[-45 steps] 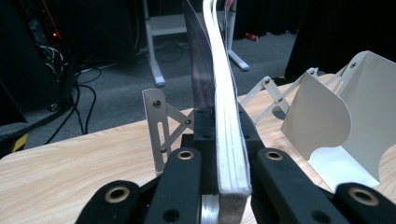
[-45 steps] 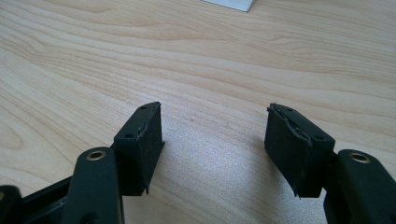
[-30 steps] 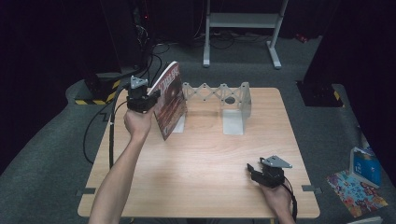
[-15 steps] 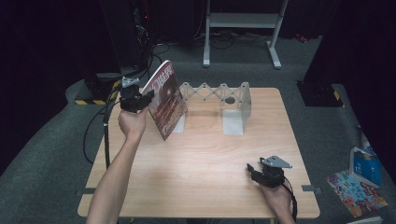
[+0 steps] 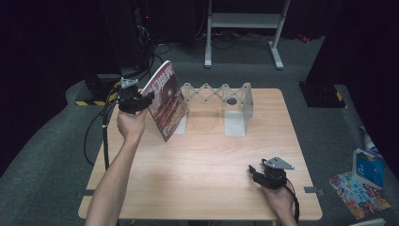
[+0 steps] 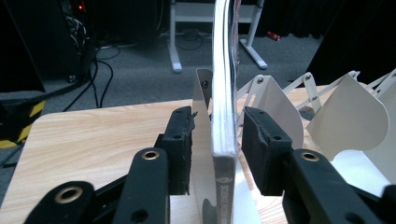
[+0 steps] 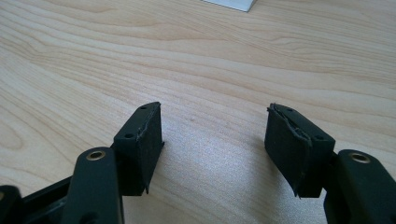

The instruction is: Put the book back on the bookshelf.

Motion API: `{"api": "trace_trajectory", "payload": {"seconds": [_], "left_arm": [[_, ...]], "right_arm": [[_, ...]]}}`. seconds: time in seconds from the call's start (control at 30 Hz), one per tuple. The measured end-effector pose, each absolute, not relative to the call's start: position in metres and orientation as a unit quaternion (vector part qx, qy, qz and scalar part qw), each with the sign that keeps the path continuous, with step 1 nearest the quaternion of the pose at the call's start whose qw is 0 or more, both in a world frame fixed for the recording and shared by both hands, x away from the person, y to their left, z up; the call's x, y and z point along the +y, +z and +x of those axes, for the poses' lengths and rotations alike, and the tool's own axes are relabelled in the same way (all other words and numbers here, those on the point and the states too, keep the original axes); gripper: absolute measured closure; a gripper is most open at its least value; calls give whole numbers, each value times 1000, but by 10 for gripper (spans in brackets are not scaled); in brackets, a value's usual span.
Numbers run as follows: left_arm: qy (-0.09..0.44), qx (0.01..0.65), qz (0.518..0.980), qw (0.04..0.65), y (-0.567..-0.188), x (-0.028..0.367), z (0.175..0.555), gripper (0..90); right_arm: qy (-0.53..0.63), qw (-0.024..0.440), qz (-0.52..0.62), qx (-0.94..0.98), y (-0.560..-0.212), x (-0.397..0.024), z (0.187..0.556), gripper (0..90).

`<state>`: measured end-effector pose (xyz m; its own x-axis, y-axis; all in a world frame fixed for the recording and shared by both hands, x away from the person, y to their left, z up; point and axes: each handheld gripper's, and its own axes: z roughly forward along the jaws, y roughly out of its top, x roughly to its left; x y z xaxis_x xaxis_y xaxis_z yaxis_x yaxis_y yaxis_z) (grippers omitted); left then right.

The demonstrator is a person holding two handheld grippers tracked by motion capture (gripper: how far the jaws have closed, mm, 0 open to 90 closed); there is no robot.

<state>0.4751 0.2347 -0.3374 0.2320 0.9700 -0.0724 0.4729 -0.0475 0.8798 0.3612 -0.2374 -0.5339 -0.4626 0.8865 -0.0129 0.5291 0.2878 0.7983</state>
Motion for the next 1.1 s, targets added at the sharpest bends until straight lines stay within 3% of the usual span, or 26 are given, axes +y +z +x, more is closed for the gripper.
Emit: {"api": "trace_trajectory", "payload": {"seconds": [0.47,1.1], "left_arm": [[297,525,673,428,-331,239,464,485],[294,506,670,457,-319,247,446,451]], "right_arm": [[378,236,462,767,-534,-237,361,366],[378,237,460,767,-534,-238,361,366]]}}
